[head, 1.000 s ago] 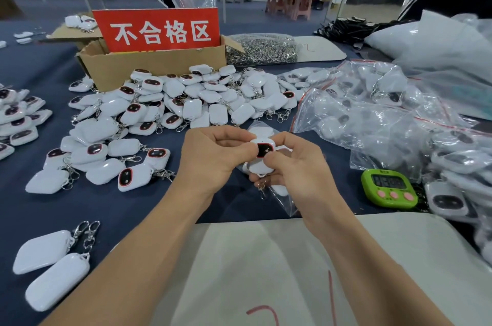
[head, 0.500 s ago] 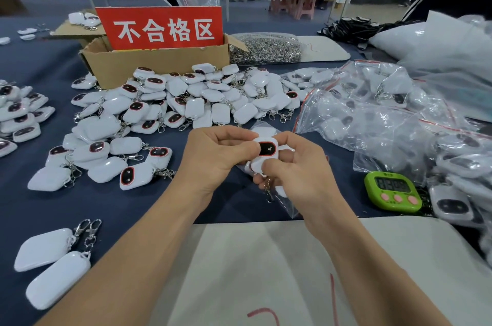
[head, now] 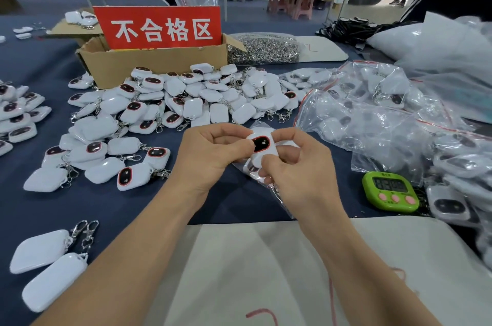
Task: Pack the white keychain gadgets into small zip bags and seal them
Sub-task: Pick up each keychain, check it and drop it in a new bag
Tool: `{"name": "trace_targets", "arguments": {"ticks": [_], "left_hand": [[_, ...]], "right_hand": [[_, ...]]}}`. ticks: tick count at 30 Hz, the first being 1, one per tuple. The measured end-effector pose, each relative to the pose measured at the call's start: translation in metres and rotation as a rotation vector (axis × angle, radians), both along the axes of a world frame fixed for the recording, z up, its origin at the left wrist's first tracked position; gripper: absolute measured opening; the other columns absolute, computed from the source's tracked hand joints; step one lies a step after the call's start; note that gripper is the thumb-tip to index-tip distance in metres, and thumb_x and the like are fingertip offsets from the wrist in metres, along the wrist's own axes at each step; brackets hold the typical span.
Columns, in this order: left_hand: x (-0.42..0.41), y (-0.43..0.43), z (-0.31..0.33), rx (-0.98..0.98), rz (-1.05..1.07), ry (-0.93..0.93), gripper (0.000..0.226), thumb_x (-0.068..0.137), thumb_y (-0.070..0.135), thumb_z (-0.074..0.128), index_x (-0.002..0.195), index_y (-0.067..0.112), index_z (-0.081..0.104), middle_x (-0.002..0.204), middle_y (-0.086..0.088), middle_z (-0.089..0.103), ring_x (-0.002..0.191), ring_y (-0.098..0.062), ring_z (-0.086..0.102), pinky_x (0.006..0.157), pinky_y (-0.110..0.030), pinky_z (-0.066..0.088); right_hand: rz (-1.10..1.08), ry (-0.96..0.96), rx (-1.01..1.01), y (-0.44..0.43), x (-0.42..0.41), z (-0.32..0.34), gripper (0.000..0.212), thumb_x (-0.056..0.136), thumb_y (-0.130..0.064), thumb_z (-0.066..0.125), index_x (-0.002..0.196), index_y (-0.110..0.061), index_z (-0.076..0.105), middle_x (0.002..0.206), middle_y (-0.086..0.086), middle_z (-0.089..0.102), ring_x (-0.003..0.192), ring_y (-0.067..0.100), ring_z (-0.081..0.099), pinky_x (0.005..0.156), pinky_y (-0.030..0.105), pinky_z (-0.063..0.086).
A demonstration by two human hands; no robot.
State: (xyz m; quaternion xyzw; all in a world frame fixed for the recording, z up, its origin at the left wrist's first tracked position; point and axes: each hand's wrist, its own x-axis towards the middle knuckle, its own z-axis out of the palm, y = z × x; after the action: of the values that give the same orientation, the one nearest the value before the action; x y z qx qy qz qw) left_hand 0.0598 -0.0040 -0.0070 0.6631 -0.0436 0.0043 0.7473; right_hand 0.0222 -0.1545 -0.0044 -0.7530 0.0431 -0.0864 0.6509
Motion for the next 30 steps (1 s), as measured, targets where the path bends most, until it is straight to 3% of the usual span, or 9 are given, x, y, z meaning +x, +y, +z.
{"name": "trace_targets", "arguments": {"ticks": [3, 6, 9, 14, 21, 27, 30], "left_hand": [[-0.001, 0.001, -0.001, 0.072, -0.004, -0.042, 0.017, 0.070, 0.017, 0.086, 0.086, 0.020, 0.083, 0.080, -0.008, 0.079, 0.071, -0.012, 0.074, 0.069, -0.017, 0.054], [0.001, 0.001, -0.005, 0.206, 0.006, -0.047, 0.018, 0.071, 0.018, 0.086, 0.088, 0.022, 0.083, 0.081, -0.001, 0.079, 0.075, -0.013, 0.076, 0.071, -0.018, 0.055], [0.001, 0.000, -0.007, 0.283, 0.022, -0.107, 0.022, 0.068, 0.022, 0.083, 0.090, 0.027, 0.082, 0.082, 0.006, 0.079, 0.077, -0.011, 0.076, 0.070, -0.017, 0.056], [0.000, 0.000, -0.005, 0.302, -0.046, -0.221, 0.053, 0.066, 0.009, 0.082, 0.106, 0.042, 0.078, 0.096, 0.013, 0.079, 0.090, -0.008, 0.075, 0.075, -0.019, 0.057], [0.001, 0.001, -0.006, 0.235, -0.085, -0.174, 0.053, 0.063, 0.011, 0.089, 0.106, 0.040, 0.079, 0.096, 0.004, 0.080, 0.089, -0.017, 0.077, 0.084, -0.035, 0.062], [-0.001, 0.001, -0.004, 0.193, -0.097, -0.136, 0.050, 0.065, 0.006, 0.093, 0.110, 0.024, 0.080, 0.093, -0.005, 0.080, 0.086, -0.025, 0.077, 0.078, -0.033, 0.063], [-0.003, -0.002, -0.004, 0.172, -0.078, -0.095, 0.041, 0.072, 0.006, 0.091, 0.107, 0.024, 0.081, 0.087, -0.009, 0.080, 0.078, -0.022, 0.077, 0.074, -0.029, 0.061]], "right_hand": [[-0.132, -0.103, -0.071, -0.004, 0.002, -0.001, 0.027, 0.081, -0.002, 0.072, 0.087, -0.027, 0.069, 0.077, -0.009, 0.078, 0.069, 0.010, 0.073, 0.069, 0.030, 0.059], [-0.173, -0.167, -0.108, -0.010, 0.005, -0.001, 0.027, 0.078, 0.001, 0.077, 0.081, -0.025, 0.073, 0.075, -0.010, 0.075, 0.072, 0.006, 0.071, 0.075, 0.023, 0.055], [-0.159, -0.157, -0.092, -0.013, 0.006, 0.000, 0.027, 0.078, 0.002, 0.078, 0.081, -0.025, 0.075, 0.074, -0.010, 0.075, 0.069, 0.005, 0.070, 0.072, 0.020, 0.053], [-0.123, -0.115, -0.036, -0.012, 0.007, 0.001, 0.027, 0.080, 0.001, 0.077, 0.081, -0.026, 0.076, 0.074, -0.007, 0.077, 0.069, 0.007, 0.073, 0.069, 0.028, 0.053], [-0.102, -0.105, -0.006, -0.014, 0.007, 0.000, 0.025, 0.081, 0.001, 0.073, 0.082, -0.024, 0.076, 0.074, -0.005, 0.077, 0.065, 0.009, 0.069, 0.070, 0.029, 0.053], [-0.084, -0.087, -0.003, -0.015, 0.008, 0.001, 0.029, 0.085, 0.003, 0.068, 0.087, -0.023, 0.078, 0.077, -0.002, 0.078, 0.066, 0.012, 0.072, 0.070, 0.031, 0.059], [-0.060, -0.104, -0.015, -0.016, 0.007, 0.002, 0.031, 0.076, 0.001, 0.067, 0.091, -0.023, 0.079, 0.082, -0.002, 0.079, 0.076, 0.014, 0.075, 0.072, 0.031, 0.059]]}}
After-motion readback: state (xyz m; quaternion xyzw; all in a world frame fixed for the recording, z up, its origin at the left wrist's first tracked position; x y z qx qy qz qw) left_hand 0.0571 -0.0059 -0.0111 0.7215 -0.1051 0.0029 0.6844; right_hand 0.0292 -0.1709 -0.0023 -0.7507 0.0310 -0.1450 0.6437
